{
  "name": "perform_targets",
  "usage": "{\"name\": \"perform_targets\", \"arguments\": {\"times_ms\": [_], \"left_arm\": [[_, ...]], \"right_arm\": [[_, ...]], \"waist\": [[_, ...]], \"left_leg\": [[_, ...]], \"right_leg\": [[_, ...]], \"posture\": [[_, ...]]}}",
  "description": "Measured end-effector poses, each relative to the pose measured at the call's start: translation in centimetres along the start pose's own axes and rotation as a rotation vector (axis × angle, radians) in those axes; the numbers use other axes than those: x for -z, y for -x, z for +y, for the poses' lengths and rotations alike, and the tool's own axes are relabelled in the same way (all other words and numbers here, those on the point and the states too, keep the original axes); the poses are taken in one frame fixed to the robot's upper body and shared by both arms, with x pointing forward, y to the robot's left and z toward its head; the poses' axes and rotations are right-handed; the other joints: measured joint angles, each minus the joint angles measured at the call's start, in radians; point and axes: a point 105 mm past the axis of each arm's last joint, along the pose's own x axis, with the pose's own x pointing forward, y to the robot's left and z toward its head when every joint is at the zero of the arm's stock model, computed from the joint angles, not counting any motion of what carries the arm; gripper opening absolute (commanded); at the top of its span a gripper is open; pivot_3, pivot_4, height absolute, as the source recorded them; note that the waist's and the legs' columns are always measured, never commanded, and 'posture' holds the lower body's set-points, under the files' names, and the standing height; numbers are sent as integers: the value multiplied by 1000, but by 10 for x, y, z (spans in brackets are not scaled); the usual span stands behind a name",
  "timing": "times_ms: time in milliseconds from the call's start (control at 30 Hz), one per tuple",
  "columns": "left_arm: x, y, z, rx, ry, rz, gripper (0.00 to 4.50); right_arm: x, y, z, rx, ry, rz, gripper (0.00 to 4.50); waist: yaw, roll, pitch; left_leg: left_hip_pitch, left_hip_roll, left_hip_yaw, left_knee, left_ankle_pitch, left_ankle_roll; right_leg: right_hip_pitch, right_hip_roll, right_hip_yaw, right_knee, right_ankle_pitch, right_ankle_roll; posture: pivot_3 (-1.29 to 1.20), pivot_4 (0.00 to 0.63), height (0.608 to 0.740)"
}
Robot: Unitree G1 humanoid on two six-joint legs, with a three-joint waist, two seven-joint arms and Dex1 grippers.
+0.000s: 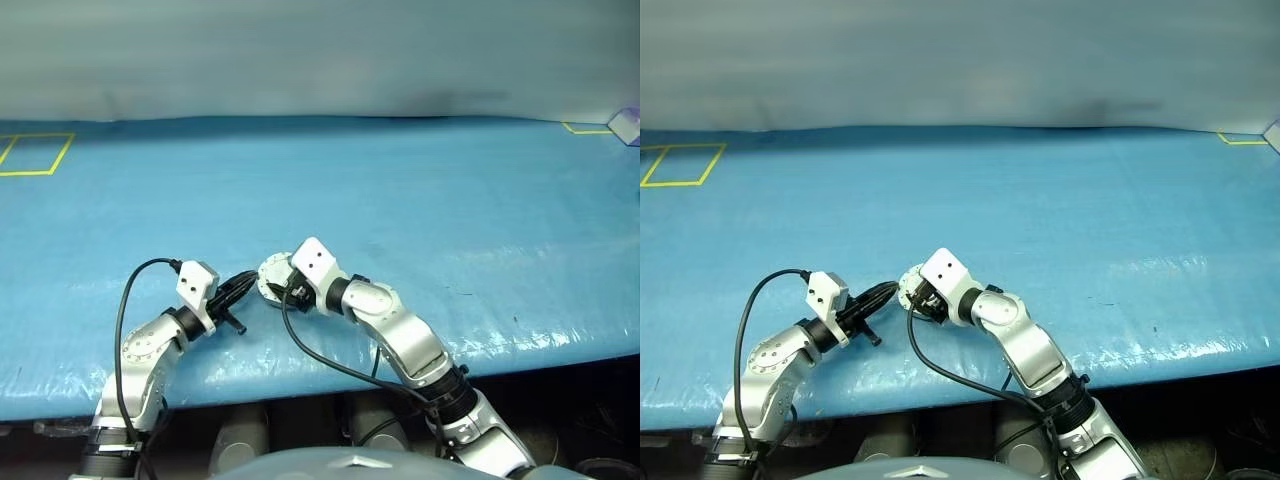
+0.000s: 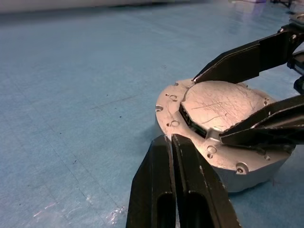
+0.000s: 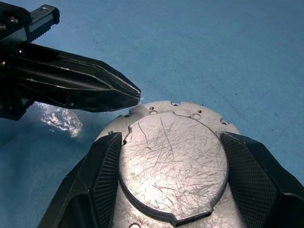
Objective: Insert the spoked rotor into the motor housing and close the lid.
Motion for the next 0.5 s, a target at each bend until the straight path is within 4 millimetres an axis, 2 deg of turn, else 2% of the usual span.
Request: {"name": "perform_targets", "arguments": {"times_ms": [233,500], "left_arm": [[-8,0,-3,33,61,-48,40],[7,1,-4,51,-8,83,40]], "right_arm": [[-1,0,2,-15,1,-3,3004],[1,0,2,-12,-4,0,3004]], "waist": [[-6,0,-1],[-5,1,-3]], "left_leg": [[0,0,0,-2,0,0],[0,0,0,-2,0,0]], "right_leg": [[-1,1,0,0,0,-1],[0,1,0,0,-1,-1]], "posture": [[0,150,740],[0,150,740]]}}
